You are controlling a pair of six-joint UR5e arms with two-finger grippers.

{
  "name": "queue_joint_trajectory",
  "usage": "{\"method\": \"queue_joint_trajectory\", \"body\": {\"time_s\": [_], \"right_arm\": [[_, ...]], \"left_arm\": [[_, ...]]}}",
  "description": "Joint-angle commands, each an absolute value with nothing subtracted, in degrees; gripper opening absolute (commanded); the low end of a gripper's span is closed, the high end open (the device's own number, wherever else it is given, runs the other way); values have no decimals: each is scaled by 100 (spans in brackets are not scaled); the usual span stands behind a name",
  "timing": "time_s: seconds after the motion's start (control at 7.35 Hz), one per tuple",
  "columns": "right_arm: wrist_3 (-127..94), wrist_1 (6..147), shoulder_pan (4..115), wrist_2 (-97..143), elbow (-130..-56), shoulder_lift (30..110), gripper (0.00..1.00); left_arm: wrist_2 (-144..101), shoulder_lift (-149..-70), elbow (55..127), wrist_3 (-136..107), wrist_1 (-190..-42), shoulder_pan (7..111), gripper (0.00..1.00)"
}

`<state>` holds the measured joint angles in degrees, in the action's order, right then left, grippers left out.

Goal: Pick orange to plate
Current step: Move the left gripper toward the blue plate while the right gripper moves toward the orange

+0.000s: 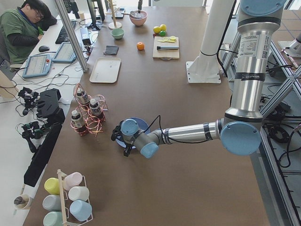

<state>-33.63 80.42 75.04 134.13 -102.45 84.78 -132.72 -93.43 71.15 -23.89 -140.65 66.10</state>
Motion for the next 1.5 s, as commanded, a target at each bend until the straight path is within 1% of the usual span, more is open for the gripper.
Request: {"method": "queue_joint_trajectory", "body": {"time_s": [0.0, 0.14, 0.27, 0.41, 0.54, 0.95, 1.36], "right_arm": [[-3375, 8042, 7506, 13412, -10257, 8464, 100], [-3375, 8042, 7506, 13412, -10257, 8464, 100], [-3375, 8042, 7497, 13412, -10257, 8464, 100], [-3375, 8042, 7506, 13412, -10257, 8455, 100], [-3375, 8033, 7497, 13412, -10266, 8446, 100], [-3375, 8042, 7506, 13412, -10292, 8446, 100], [-3375, 7833, 7506, 13421, -10310, 8481, 100]], "left_arm": [[-13271, -9343, 7032, -2382, -14071, 6601, 97], [-13271, -9343, 6996, -2382, -14080, 6601, 89], [-13280, -9334, 6979, -2399, -14080, 6601, 50], [-13298, -9325, 6979, -2408, -14071, 6601, 2], [-13307, -9343, 6987, -2408, -14063, 6601, 0], [-13647, -9351, 7075, -2513, -14080, 6618, 0], [-14438, -9360, 7259, -2769, -14002, 6978, 0]]}}
